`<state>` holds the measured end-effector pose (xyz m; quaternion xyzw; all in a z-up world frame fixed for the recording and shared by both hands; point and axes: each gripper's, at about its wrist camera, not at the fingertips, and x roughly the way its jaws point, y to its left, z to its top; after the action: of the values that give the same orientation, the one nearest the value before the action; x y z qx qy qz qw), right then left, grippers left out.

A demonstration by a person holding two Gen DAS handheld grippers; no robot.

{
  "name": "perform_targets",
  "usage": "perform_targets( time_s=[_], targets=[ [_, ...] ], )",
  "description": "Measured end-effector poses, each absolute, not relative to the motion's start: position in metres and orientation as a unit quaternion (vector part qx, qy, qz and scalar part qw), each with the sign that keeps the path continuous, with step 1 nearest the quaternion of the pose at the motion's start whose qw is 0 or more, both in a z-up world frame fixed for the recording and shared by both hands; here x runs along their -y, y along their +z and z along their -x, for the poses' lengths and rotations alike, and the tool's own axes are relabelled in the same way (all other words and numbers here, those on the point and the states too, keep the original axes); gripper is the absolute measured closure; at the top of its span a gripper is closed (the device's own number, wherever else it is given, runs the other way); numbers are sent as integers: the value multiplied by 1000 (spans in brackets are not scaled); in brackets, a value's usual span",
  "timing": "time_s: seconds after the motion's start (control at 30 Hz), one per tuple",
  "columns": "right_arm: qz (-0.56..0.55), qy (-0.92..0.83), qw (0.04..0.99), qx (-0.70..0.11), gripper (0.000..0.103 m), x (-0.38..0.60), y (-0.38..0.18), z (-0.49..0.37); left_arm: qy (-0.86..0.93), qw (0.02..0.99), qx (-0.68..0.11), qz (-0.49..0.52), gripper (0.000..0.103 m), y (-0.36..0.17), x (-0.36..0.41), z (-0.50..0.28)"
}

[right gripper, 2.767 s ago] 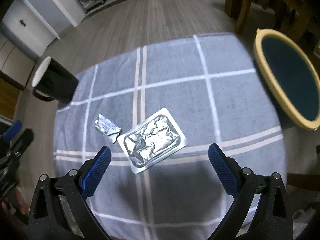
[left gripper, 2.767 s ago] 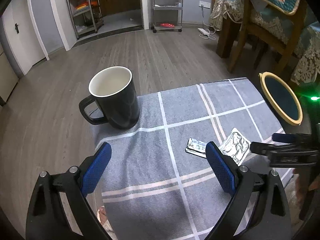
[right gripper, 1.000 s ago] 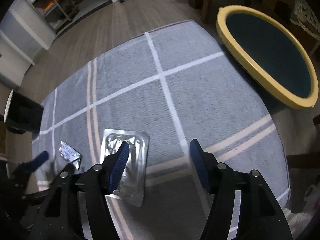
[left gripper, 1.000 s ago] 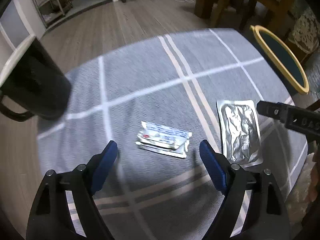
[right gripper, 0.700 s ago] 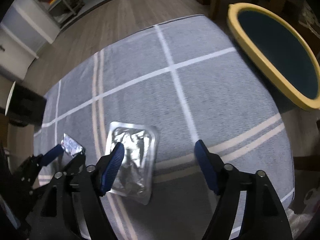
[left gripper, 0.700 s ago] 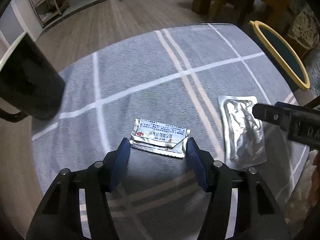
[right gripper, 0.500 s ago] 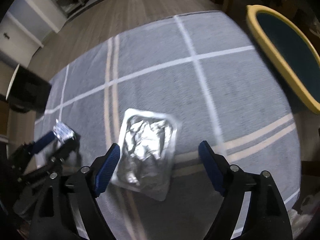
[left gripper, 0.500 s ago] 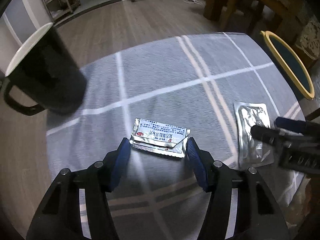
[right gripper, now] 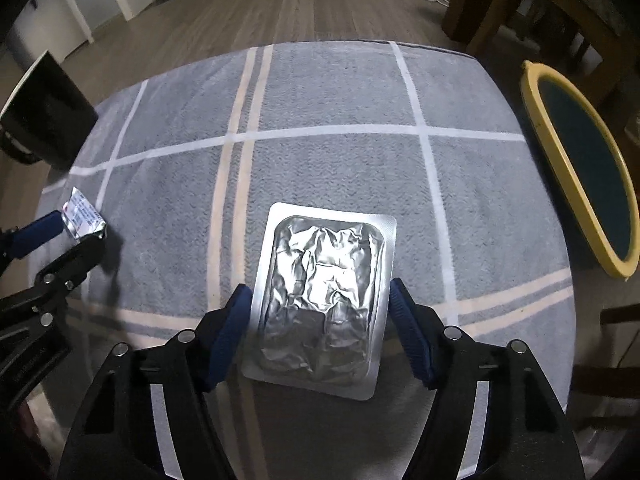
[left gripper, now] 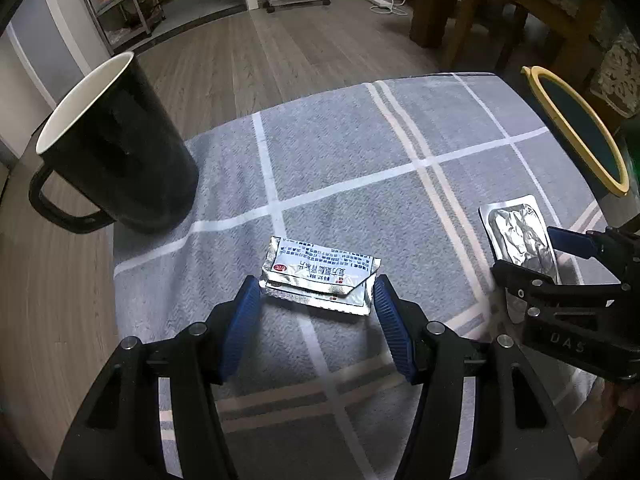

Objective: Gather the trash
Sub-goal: 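Carry the blister pack and sachet over the bin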

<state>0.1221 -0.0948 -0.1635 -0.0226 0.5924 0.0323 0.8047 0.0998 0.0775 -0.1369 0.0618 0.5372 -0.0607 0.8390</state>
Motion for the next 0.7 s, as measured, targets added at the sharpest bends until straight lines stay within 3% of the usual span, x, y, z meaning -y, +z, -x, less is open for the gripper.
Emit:
perform_targets(
  time_s=[0.5,0.7],
  targets=[
    [-35,59,849,-524,33,157,-52,-123,-70,859,-502,-74,45,-100,-55,-94],
    [-8,58,868,-494,33,182,-12,-131,-91,867,-484,-81,45,-81,-34,-85]
  ],
)
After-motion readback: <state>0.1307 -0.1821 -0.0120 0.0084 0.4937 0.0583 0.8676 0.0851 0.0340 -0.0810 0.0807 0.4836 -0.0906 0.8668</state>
